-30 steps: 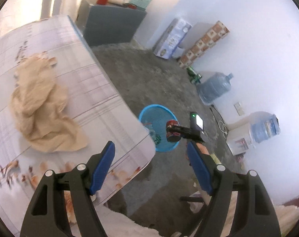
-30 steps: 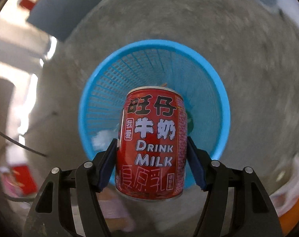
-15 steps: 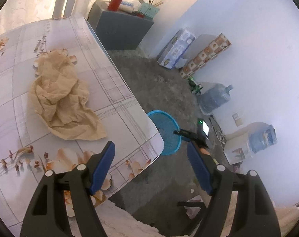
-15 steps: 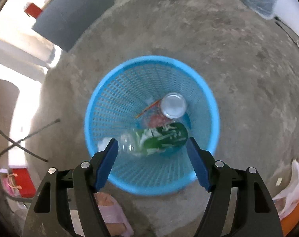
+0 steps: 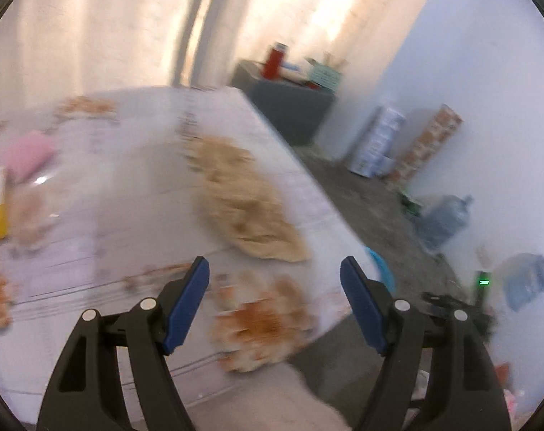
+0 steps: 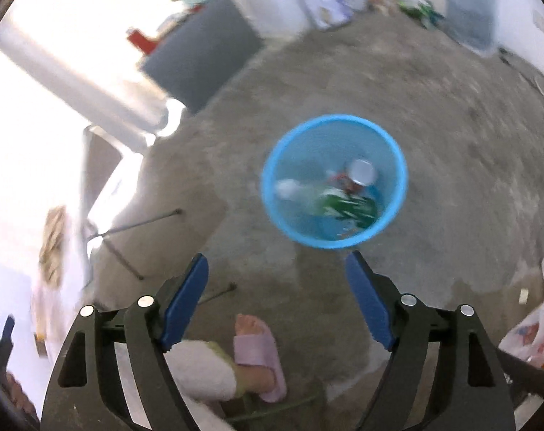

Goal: Collect trash
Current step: 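Move both tools back over the table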

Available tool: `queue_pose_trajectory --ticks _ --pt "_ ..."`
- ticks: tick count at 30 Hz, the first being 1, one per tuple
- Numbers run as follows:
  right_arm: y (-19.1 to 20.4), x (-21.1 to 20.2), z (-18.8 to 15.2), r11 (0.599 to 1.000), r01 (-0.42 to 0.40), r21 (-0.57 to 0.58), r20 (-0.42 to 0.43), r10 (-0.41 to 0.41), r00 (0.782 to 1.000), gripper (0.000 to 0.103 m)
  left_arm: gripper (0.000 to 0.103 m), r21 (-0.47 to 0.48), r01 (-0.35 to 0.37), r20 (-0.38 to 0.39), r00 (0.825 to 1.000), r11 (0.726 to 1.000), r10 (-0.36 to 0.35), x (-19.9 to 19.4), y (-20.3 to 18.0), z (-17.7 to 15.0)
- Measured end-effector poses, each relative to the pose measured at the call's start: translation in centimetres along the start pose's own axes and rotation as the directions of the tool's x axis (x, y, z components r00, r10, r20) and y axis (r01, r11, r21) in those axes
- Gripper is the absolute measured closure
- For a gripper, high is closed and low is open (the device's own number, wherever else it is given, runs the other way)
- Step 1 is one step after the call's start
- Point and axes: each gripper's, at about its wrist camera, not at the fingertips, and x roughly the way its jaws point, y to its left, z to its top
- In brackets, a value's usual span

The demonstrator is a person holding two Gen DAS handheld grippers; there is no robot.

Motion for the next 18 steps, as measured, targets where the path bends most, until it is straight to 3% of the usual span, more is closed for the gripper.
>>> queue_pose_trajectory --ticks 7,13,18 --pt "10.6 -2.7 -1.1 0.968 -0.131 -0.215 0.058 0.146 0.988 0.018 0.023 -0.131 -0.121 0.058 0.99 0.984 0.13 -3.5 6.2 -4.0" --pt "20.5 -4.0 -3.5 0.866 -0.242 -0.437 0.026 0.282 0.959 0.011 0.023 -0.261 -0.17 0.066 0.979 0.95 0.193 -5.4 11.2 -7.3" --pt "27.9 -2.5 -6.4 0.762 -0.341 -0.55 -0.109 0.34 0.934 0.011 0.023 -0.32 -0.189 0.108 0.966 0.928 0.234 -7.0 13.8 -8.8"
